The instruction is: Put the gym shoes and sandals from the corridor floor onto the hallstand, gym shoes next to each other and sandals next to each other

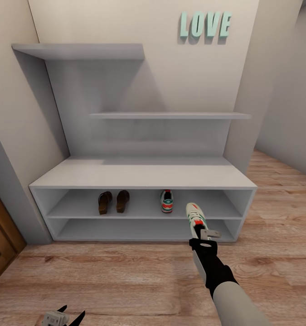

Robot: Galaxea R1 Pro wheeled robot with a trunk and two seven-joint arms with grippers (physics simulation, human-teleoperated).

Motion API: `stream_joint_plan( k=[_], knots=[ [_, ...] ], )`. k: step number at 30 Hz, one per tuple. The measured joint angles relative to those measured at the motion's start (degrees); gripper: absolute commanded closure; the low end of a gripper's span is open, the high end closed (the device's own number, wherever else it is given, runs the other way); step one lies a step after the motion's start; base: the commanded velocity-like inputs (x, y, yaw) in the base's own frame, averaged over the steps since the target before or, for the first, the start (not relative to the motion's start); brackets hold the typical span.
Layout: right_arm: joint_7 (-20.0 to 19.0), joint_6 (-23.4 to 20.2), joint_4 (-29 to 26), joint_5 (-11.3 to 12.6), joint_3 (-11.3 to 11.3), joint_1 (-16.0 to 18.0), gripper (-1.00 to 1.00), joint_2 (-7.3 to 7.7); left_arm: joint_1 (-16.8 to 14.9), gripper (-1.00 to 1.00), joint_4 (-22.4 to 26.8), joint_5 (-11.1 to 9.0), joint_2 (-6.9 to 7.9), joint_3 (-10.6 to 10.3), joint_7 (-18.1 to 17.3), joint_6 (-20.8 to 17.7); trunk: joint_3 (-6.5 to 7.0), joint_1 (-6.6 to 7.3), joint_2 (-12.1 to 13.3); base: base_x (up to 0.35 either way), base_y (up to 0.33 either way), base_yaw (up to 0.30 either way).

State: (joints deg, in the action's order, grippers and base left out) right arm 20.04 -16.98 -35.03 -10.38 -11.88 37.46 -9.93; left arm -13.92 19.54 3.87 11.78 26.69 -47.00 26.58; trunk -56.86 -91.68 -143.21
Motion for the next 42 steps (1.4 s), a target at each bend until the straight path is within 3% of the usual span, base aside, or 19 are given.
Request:
stream_joint_plan(
  k=[33, 42],
  knots=[
    [-0.36, -0.49, -1.73, 0.34, -0.10, 0.05, 1.00, 0.00, 0.09, -1.00, 0.09, 0.03, 0.01, 0.00, -0.24, -0.23, 0.00, 0.00, 0.00, 0.000, 0.000, 0.000],
    [-0.35, -0.51, -1.93, 0.42, -0.08, 0.08, 1.00, 0.00, 0.10, -1.00, 0.04, 0.10, -0.03, -0.02, -0.23, -0.24, -2.25, -0.24, -0.12, 0.000, 0.000, 0.000]
  ],
)
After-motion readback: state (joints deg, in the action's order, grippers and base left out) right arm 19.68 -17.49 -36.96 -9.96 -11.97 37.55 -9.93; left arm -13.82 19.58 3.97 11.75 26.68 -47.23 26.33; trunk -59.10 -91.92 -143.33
